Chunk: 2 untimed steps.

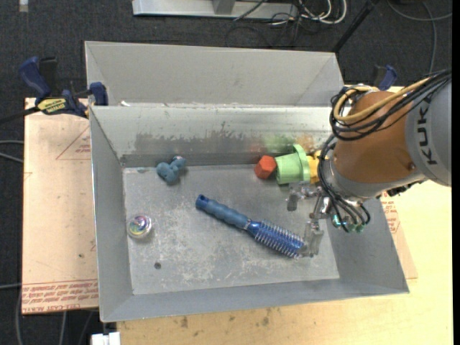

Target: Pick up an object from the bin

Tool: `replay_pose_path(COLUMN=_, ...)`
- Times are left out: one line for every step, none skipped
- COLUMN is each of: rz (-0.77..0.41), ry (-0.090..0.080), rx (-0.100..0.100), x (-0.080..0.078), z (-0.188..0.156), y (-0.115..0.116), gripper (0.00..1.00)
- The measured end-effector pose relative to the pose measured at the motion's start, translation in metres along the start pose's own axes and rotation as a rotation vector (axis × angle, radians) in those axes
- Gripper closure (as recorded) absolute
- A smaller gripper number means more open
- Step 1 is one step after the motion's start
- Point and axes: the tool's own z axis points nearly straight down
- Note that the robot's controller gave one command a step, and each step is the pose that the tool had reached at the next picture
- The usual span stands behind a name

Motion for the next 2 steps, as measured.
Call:
replay_pose_path(rz=0.102, ry=-0.001, rx=-0.002, x=-0.004, z=0.087, y=0.053, gripper=0.0)
replay_pose_path(rz=0.113, ry=-0.01, rx=-0.001, x=-0.003, z=0.051, y=0.058, gripper=0.0)
